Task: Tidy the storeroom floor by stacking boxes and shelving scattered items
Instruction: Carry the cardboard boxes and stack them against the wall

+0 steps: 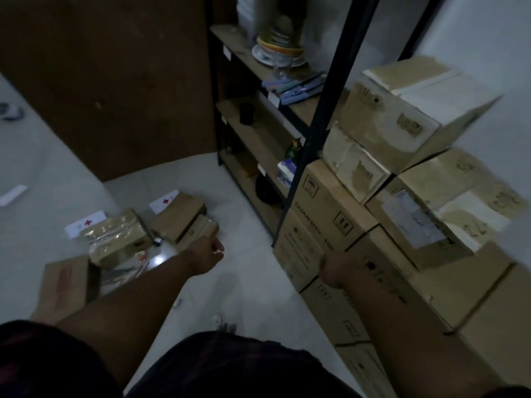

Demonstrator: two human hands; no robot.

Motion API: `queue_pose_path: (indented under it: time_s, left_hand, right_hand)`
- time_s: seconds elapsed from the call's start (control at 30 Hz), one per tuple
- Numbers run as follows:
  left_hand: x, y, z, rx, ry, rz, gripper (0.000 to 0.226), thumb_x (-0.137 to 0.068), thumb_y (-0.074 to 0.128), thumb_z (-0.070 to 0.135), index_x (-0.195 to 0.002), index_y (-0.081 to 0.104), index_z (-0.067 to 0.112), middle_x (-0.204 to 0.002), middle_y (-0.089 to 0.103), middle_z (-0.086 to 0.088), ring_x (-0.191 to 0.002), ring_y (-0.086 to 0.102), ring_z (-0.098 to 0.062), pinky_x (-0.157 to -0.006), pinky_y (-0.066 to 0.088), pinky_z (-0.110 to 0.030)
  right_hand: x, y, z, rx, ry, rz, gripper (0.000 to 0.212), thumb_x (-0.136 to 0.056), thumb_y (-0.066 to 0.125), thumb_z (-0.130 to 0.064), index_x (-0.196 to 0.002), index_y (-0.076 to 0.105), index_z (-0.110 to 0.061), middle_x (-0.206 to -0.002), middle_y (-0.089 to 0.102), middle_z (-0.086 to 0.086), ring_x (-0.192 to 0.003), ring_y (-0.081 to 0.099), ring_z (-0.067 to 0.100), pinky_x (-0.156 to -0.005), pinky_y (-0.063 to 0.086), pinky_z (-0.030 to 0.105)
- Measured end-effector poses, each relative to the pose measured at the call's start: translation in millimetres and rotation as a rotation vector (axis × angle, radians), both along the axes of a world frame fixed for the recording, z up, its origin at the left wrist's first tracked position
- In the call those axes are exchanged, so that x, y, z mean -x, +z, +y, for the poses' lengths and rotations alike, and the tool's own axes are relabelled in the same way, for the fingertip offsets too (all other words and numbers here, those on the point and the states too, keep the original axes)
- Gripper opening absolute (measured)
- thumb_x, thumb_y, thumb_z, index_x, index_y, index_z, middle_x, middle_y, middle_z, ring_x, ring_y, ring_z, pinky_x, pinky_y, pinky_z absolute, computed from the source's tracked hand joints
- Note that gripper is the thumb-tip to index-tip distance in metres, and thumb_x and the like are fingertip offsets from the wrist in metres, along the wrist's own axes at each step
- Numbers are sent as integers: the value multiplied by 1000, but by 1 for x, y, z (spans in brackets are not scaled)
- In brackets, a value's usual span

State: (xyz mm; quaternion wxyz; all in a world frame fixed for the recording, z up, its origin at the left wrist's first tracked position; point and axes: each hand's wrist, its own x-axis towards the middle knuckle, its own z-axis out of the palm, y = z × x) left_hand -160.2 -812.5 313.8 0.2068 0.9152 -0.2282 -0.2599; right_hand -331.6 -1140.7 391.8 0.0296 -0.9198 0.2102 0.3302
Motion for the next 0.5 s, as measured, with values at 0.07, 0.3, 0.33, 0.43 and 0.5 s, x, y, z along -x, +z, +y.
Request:
queue_pose_path:
  time_s: [0.07,0.3,0.33,0.43,0.5]
  left_hand:
    - [29,1,19,-36,76,-8,20,-95,68,32,-110,67,19,-116,66,-5,-103,63,-21,-81,42,-24]
    - [158,-2,97,-53,290,3,31,-94,68,40,-121,65,24,-122,57,-8,-106,60,-21,-93,47,-30]
    - [175,-3,111,-56,315,15,30,-94,68,39,-120,65,23,-121,58,-8,-106,60,-20,-92,47,-30]
    - [219,-3,155,-96,412,43,30,-94,68,40,-120,66,24,-122,55,-6,-105,59,-19,-93,47,-29]
    - [238,-4,183,-113,490,49,29,-95,68,39,-119,67,23,-123,56,-7,-108,60,-20,-95,47,-30]
  right_hand:
    - [19,-5,9,133,8,-33,31,-105,44,-26,-129,59,-13,-133,62,10,-115,62,27,-95,53,36]
    - [73,-30,32,225,-7,-125,33,-103,51,-25,-131,59,-9,-138,59,13,-126,58,29,-96,47,34]
    - [77,-35,38,206,-12,-114,38,-103,51,-26,-136,56,-7,-141,57,15,-128,57,31,-97,47,35]
    - [88,-39,62,128,-4,-143,44,-99,54,-32,-137,57,-10,-142,56,14,-129,55,32,-104,46,41]
    - [88,-36,84,7,-4,-162,31,-93,58,-29,-119,65,-12,-125,64,15,-118,60,36,-99,49,42]
